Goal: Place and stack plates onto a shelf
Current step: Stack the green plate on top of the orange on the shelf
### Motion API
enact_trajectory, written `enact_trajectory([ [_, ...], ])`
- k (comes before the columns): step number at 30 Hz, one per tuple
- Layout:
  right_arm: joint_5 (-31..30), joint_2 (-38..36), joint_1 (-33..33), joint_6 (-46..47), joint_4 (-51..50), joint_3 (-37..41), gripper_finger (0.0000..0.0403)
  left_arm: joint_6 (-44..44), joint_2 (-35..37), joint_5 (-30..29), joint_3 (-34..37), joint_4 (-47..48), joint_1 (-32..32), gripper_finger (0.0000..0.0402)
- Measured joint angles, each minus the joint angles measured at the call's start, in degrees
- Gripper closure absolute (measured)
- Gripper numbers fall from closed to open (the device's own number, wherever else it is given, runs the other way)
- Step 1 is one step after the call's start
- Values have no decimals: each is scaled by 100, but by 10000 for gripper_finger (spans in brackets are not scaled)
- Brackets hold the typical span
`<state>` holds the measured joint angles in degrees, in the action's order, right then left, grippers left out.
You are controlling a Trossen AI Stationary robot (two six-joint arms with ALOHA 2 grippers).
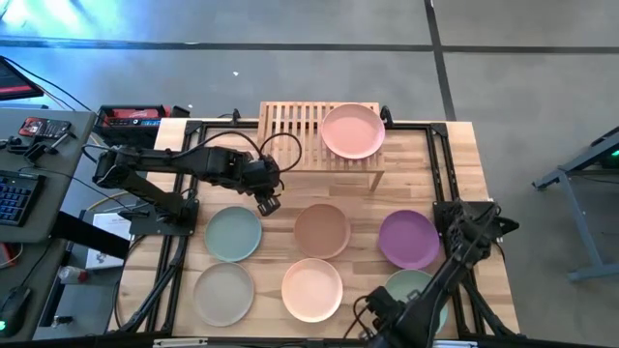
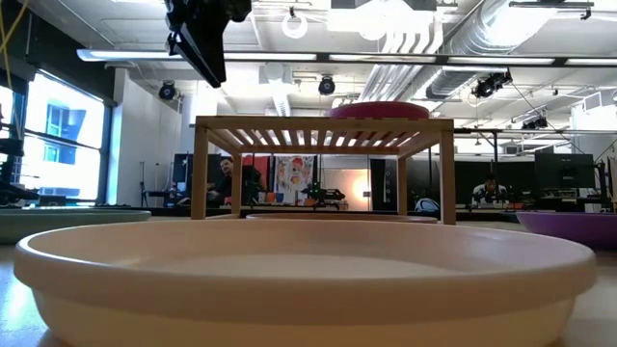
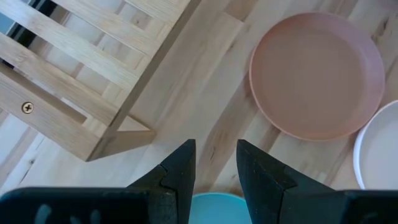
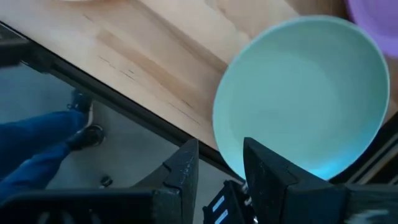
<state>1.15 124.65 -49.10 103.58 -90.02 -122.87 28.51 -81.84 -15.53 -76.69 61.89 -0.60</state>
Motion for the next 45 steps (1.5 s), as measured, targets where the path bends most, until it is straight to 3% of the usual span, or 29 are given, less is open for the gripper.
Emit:
enact_trajectory([
  [39,385,1572,-164,-194,223,0,300,286,-1,-22,0,-22,0,296],
  [45,747,1740,-164,-401,249,0,300,286,-1,-22,0,-24,0,296],
])
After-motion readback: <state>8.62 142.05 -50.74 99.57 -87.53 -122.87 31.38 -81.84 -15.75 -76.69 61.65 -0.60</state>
